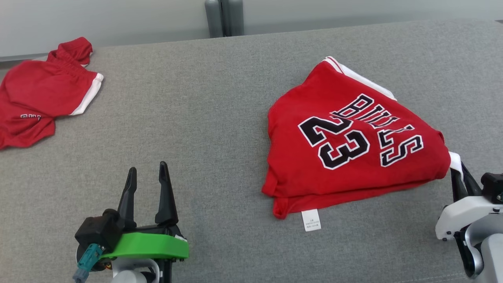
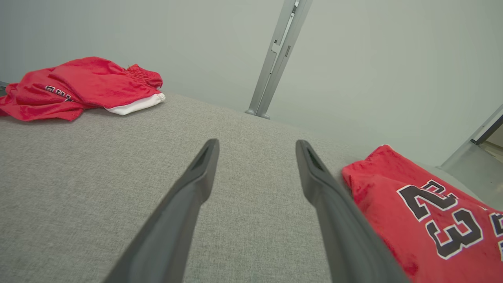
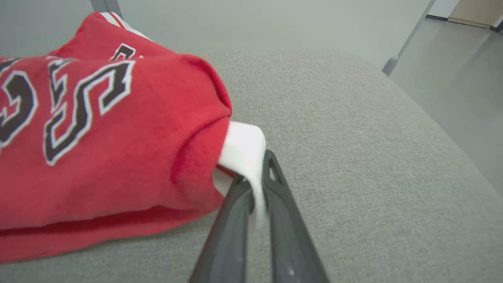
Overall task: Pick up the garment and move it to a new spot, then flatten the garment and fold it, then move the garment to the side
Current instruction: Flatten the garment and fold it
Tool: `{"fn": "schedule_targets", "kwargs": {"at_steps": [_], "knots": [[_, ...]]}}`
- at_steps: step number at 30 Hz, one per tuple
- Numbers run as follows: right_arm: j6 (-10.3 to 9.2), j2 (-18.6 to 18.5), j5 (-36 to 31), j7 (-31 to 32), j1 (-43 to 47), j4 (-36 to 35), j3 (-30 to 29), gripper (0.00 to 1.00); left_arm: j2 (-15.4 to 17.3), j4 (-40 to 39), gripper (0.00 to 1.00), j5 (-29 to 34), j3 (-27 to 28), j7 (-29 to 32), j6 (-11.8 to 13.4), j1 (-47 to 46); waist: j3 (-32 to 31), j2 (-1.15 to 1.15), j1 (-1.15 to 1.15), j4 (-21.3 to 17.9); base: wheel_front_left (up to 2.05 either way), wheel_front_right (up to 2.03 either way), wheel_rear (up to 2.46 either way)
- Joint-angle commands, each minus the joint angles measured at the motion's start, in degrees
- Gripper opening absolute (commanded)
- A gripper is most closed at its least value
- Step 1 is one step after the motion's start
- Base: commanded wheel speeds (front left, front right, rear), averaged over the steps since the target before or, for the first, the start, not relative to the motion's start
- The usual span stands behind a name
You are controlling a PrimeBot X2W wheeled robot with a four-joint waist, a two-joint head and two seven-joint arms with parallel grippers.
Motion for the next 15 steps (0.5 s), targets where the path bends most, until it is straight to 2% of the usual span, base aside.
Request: {"fn": "schedule_targets", "kwargs": {"at_steps": [1,8,12,13,14,15], "knots": [[-0.08,0.09,-1.22,0.2,0.88,-0.37,-1.34,0.0,0.17,0.19,1.0,-0.32,0.0,-0.02,-0.22,-0.28,0.01,0.0,0.0,0.01,0.0,0.0,0.0],[-0.08,2.95,-6.99,-0.83,1.94,-0.29,-11.55,0.0,0.16,0.52,1.0,-0.21,0.01,-0.02,-0.36,-0.29,-0.33,0.0,0.0,0.15,0.0,0.0,0.0],[-0.08,4.84,-8.76,-0.82,2.52,1.01,-14.25,0.0,0.16,0.63,1.0,-0.2,0.12,-0.02,-0.41,0.14,-0.77,0.0,0.0,0.03,0.0,0.0,0.0],[-0.08,4.99,-9.1,-0.64,2.61,1.61,-14.48,0.09,0.16,0.66,1.0,-0.21,0.1,-0.02,-0.43,0.28,-0.9,0.0,0.0,-0.02,0.0,0.0,0.0],[-0.08,5.16,-9.23,-0.45,2.74,2.42,-14.65,0.25,0.16,0.66,1.0,-0.24,-0.01,-0.02,-0.42,0.45,-1.06,0.0,0.0,-0.08,0.0,0.0,0.0],[-0.08,5.21,-9.33,-0.4,2.82,3.06,-14.82,0.27,0.16,0.67,1.0,-0.27,-0.07,-0.02,-0.4,0.59,-1.2,0.0,0.0,-0.13,0.0,0.0,0.0]]}}
